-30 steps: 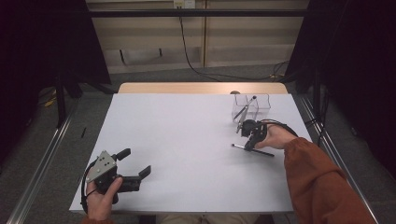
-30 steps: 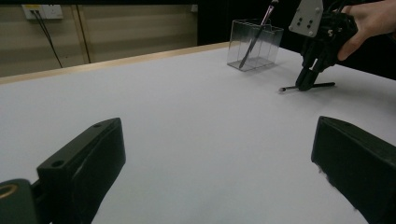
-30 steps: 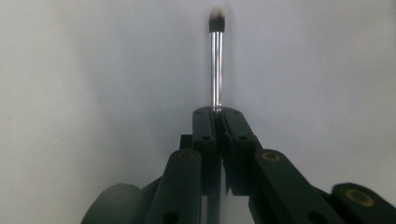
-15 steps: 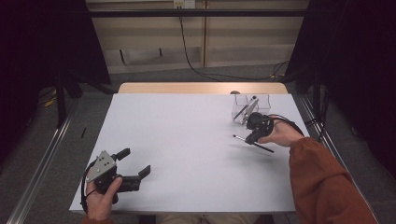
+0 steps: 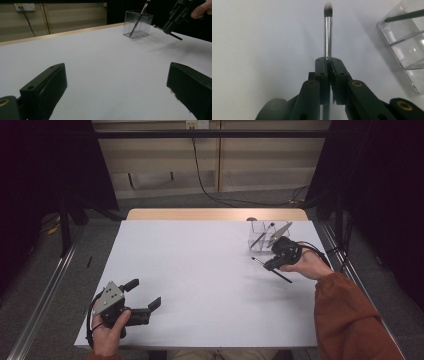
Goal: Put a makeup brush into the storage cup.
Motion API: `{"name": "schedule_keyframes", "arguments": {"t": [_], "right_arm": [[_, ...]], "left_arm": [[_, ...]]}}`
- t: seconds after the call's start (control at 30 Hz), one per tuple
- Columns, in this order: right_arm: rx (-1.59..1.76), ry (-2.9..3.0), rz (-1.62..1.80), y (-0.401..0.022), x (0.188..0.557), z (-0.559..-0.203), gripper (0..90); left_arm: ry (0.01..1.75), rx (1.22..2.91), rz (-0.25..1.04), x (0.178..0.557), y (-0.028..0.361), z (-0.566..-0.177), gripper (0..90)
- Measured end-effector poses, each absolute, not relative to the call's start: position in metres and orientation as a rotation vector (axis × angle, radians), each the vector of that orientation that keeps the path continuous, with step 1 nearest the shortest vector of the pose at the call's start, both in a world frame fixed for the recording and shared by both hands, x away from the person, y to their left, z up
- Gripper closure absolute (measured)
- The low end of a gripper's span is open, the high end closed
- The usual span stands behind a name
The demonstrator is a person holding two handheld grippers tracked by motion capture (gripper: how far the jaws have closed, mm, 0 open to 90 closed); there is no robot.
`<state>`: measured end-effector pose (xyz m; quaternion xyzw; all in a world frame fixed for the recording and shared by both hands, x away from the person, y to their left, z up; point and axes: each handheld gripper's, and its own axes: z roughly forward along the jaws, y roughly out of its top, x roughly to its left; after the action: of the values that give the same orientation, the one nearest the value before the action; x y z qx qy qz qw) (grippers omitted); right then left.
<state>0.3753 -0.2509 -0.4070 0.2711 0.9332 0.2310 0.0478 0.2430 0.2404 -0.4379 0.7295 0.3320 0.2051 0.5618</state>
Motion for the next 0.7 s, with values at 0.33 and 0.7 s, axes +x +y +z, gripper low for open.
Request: {"name": "schedule_keyframes", "arguments": {"t": [0.33, 0.7], "right_arm": [[0.906, 2.744, 0.849, -0.262, 0.369, -0.407, 85.1], [0.983, 2.604, 1.038, -0.271, 0.365, -0.403, 85.1]], "left_arm": [[0.783, 1.716, 0.486, 0.243, 0.240, -0.438, 2.9], [0.780, 1.718, 0.487, 0.243, 0.240, -0.437, 2.9]]}}
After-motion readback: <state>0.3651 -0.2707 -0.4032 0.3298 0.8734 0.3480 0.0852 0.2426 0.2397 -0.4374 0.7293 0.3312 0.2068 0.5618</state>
